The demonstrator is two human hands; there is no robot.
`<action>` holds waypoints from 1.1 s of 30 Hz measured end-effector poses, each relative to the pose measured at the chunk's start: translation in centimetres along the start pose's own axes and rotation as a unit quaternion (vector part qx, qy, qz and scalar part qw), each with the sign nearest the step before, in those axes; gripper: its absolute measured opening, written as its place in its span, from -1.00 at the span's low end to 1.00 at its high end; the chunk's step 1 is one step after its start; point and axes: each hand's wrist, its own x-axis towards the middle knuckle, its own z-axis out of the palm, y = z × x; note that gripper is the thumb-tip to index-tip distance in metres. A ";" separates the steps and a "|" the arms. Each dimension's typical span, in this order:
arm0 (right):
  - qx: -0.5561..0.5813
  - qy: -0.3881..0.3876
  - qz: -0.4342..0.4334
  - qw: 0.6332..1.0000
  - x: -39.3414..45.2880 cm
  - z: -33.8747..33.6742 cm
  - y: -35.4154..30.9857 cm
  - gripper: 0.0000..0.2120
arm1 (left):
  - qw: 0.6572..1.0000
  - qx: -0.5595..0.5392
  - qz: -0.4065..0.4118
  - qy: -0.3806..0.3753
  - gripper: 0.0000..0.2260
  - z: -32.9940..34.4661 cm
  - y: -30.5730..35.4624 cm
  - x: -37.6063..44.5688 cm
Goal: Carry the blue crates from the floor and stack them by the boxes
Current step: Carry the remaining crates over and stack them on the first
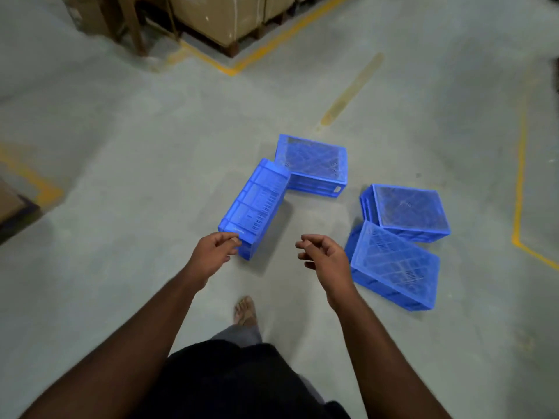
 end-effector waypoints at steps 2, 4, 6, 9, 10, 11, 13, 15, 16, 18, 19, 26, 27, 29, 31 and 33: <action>-0.025 -0.016 -0.004 1.000 4.6 -0.1 -2.7 -0.87 | 1.000 -0.003 -0.007 0.009 -0.83 0.3 2.9 3.4; -0.071 -0.059 -0.018 0.996 8.9 -0.2 -5.1 -0.88 | 1.000 -0.007 -0.005 -0.001 -0.82 0.3 5.4 5.8; -0.118 -0.103 -0.036 0.987 13.5 -0.6 -7.5 -0.88 | 1.000 -0.024 0.000 -0.002 -0.81 0.5 7.4 8.2; -0.180 -0.135 -0.052 0.973 22.1 0.4 -10.1 -0.87 | 0.997 -0.056 -0.013 0.052 -0.83 0.3 8.8 12.6; -0.195 -0.143 -0.058 0.969 25.2 1.3 -10.4 -0.87 | 0.995 -0.064 -0.027 0.066 -0.84 0.5 8.8 14.3; -0.213 -0.154 -0.066 0.963 28.2 2.5 -10.6 -0.87 | 0.994 -0.073 -0.044 0.073 -0.84 0.8 8.8 16.1; -0.252 -0.193 -0.081 0.945 34.4 5.1 -10.4 -0.86 | 0.990 -0.084 -0.073 0.086 -0.87 1.6 8.5 19.7; -0.311 -0.252 -0.088 0.912 40.5 7.4 -9.4 -0.84 | 0.985 -0.083 -0.091 0.120 -0.89 2.5 8.3 23.3; -0.341 -0.279 -0.087 0.893 43.6 8.2 -8.8 -0.82 | 0.981 -0.082 -0.100 0.143 -0.89 3.1 8.0 25.2; -0.407 -0.325 -0.098 0.848 49.7 9.4 -7.7 -0.78 | 0.971 -0.076 -0.122 0.190 -0.89 4.1 7.1 29.0; -0.442 -0.353 -0.112 0.817 52.5 10.0 -7.2 -0.76 | 0.966 -0.066 -0.135 0.210 -0.90 4.6 6.2 30.9; -0.445 -0.427 -0.131 0.776 67.9 16.7 3.0 -0.73 | 0.925 0.026 -0.254 0.282 -0.72 6.7 -4.2 45.3; -0.472 -0.444 -0.127 0.751 69.6 17.5 5.4 -0.72 | 0.924 0.053 -0.261 0.274 -0.66 6.9 -6.2 47.1; -0.532 -0.469 -0.148 0.689 72.7 18.8 10.2 -0.62 | 0.928 0.116 -0.269 0.231 -0.49 6.7 -10.1 50.2; -0.585 -0.482 -0.208 0.618 75.6 20.6 13.4 -0.46 | 0.929 0.174 -0.275 0.175 -0.33 6.2 -13.6 52.5; -0.650 -0.487 -0.287 0.508 78.1 22.2 15.5 -0.36 | 0.918 0.239 -0.280 0.148 -0.26 5.6 -16.6 54.0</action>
